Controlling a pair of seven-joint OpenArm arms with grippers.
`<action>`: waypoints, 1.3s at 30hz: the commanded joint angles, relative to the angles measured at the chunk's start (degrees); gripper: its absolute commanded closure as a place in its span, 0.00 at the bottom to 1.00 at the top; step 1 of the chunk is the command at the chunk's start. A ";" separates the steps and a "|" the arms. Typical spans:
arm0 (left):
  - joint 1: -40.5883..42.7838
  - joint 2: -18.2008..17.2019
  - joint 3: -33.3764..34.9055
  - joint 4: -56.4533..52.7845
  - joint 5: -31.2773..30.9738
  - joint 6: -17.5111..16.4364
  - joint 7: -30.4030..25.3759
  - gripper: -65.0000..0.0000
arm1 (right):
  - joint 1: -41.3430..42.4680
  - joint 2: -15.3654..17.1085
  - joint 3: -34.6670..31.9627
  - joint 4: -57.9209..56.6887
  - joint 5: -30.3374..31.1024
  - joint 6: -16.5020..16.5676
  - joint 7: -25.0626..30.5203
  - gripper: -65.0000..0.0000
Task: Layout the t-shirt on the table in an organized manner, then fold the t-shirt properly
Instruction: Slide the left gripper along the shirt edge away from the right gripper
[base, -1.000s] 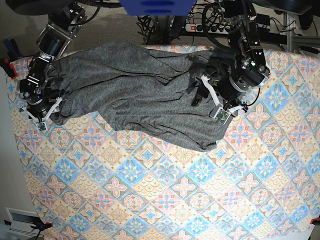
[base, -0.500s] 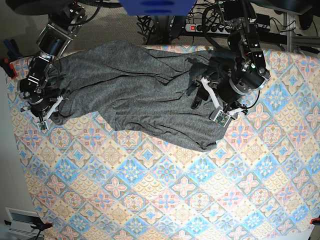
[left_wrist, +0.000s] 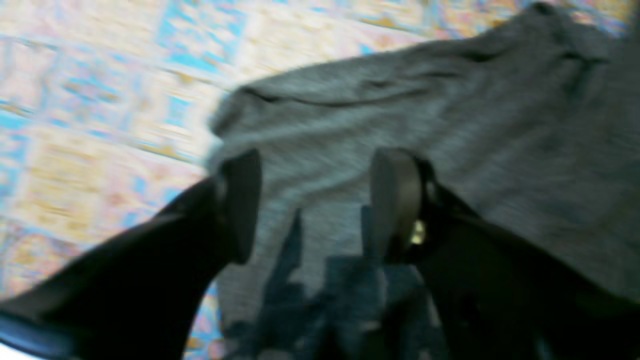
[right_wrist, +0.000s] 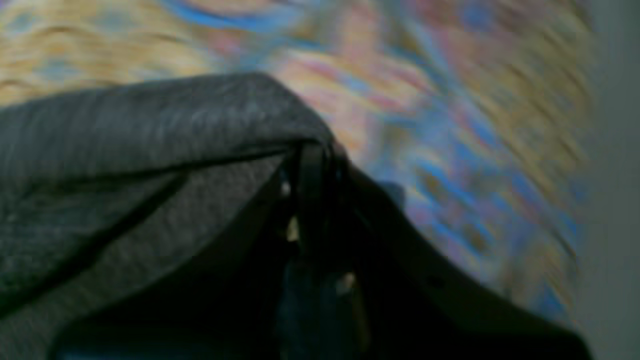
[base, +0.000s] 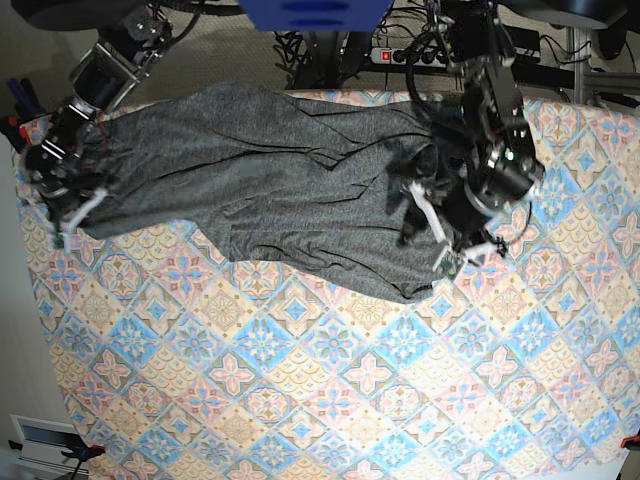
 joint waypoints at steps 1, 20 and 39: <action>-1.88 0.09 0.22 -0.20 0.13 0.10 -1.06 0.57 | 0.98 0.99 0.31 1.13 0.54 -0.29 1.04 1.00; -13.74 -0.17 -0.13 -22.97 6.10 0.10 -1.59 0.41 | 0.71 0.99 -1.71 0.52 0.18 -0.29 0.96 1.00; -18.23 -2.02 -9.27 -41.96 6.28 0.10 -11.79 0.47 | 0.54 0.99 -4.17 1.13 0.18 -0.29 1.04 1.00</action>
